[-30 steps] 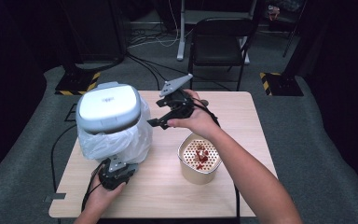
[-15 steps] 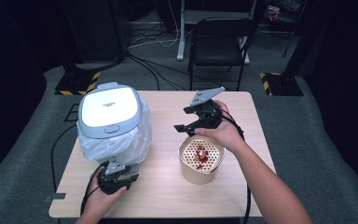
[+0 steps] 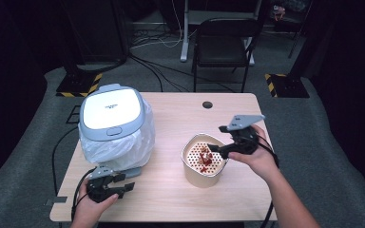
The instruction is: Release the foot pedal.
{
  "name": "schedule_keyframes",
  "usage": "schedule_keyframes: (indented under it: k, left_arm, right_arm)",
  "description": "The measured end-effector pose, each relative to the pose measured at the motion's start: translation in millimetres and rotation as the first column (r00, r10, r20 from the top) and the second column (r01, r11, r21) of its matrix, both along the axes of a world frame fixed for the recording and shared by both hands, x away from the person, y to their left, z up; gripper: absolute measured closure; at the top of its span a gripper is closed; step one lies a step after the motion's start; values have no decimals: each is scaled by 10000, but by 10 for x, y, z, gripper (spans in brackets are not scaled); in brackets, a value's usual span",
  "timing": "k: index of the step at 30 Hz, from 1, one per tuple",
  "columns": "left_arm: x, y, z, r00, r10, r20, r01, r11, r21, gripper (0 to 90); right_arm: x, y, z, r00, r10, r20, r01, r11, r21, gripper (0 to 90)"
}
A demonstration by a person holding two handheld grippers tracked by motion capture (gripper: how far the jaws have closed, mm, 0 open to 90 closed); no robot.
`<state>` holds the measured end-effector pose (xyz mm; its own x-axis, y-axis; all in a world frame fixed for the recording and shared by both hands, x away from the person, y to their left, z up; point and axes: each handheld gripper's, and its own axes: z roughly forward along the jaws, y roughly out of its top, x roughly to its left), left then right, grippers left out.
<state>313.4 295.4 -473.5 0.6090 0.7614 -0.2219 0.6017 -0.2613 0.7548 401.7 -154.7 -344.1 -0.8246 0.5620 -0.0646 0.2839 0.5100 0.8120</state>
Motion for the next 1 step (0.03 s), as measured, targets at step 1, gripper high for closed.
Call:
schedule_keyframes:
  k: [1]
  left_arm:
    - [-22,55,1,9999,51,-122,-51,10000,55,435]
  right_arm:
    - [-36,-102,-43,9998,-140,144,141,9999,-64,219]
